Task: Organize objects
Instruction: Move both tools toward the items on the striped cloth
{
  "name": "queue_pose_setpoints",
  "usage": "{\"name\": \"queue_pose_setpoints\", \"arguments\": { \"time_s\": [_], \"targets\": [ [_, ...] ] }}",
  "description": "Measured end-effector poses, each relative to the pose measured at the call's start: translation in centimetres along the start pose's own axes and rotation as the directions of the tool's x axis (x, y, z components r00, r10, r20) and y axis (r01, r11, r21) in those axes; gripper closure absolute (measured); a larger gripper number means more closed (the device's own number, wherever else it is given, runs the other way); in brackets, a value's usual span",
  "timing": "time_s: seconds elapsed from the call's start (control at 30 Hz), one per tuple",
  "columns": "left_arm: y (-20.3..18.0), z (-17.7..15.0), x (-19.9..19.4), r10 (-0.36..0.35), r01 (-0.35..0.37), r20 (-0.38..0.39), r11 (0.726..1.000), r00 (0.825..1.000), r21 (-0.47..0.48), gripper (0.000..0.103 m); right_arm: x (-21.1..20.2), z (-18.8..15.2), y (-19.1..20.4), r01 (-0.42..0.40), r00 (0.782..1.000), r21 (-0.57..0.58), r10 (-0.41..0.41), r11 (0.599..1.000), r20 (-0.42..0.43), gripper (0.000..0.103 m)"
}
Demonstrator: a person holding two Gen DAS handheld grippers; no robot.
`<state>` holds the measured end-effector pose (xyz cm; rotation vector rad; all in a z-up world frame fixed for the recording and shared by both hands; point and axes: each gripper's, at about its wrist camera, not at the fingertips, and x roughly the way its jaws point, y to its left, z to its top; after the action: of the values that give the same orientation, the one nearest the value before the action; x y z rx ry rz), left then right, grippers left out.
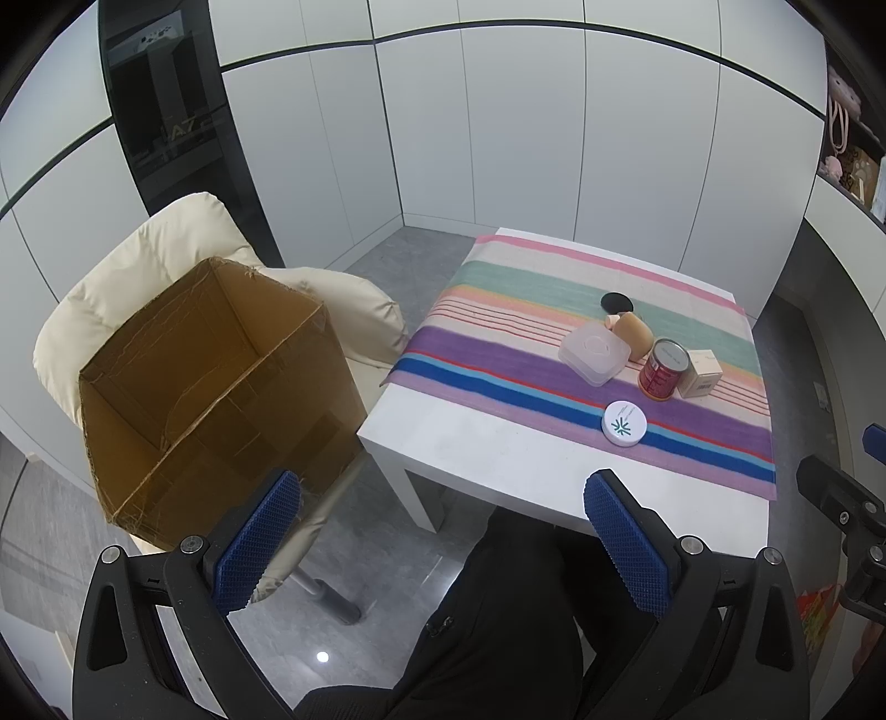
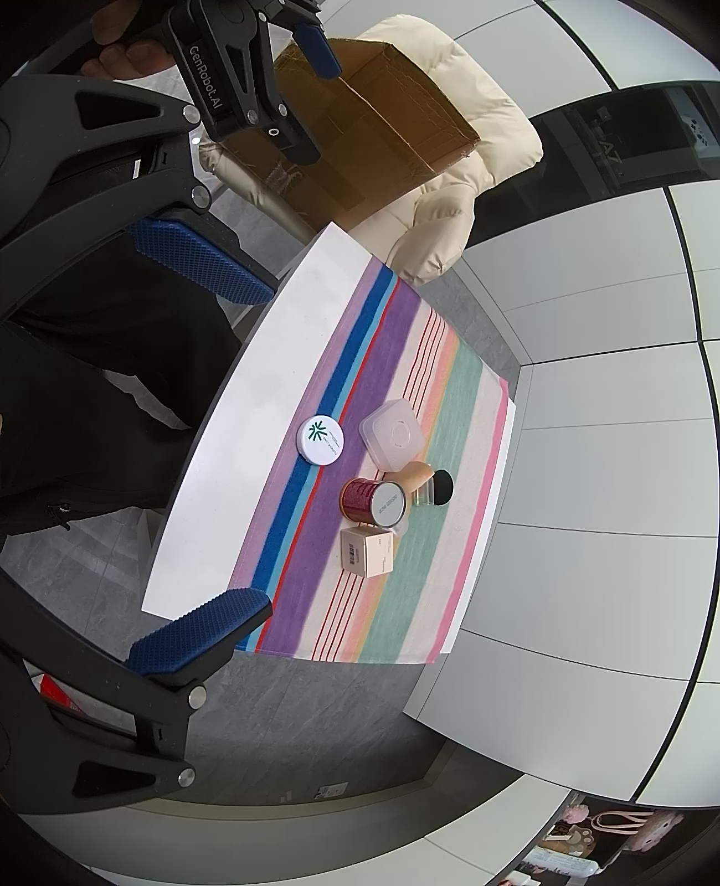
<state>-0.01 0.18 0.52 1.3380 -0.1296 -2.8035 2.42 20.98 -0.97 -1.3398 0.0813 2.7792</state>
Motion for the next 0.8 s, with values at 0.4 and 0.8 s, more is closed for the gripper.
{"name": "queue_pose_setpoints", "arguments": {
  "time_s": [0.4,0.8],
  "targets": [
    [-0.17,-0.13,0.06,0.001,-0.001,-0.003,1.0,1.0,0.001,0.0,-0.04,-0.01,0.03,-0.001,1.0,0.003,0.001,1.0,0.0,0.0],
    [-0.16,-0.17,0.1,-0.001,0.001,-0.011,1.0,1.0,0.001,0.0,-0.01,-0.07,0.02,0.001,1.0,0.001,-0.001,1.0,-0.001,0.0]
  ]
}}
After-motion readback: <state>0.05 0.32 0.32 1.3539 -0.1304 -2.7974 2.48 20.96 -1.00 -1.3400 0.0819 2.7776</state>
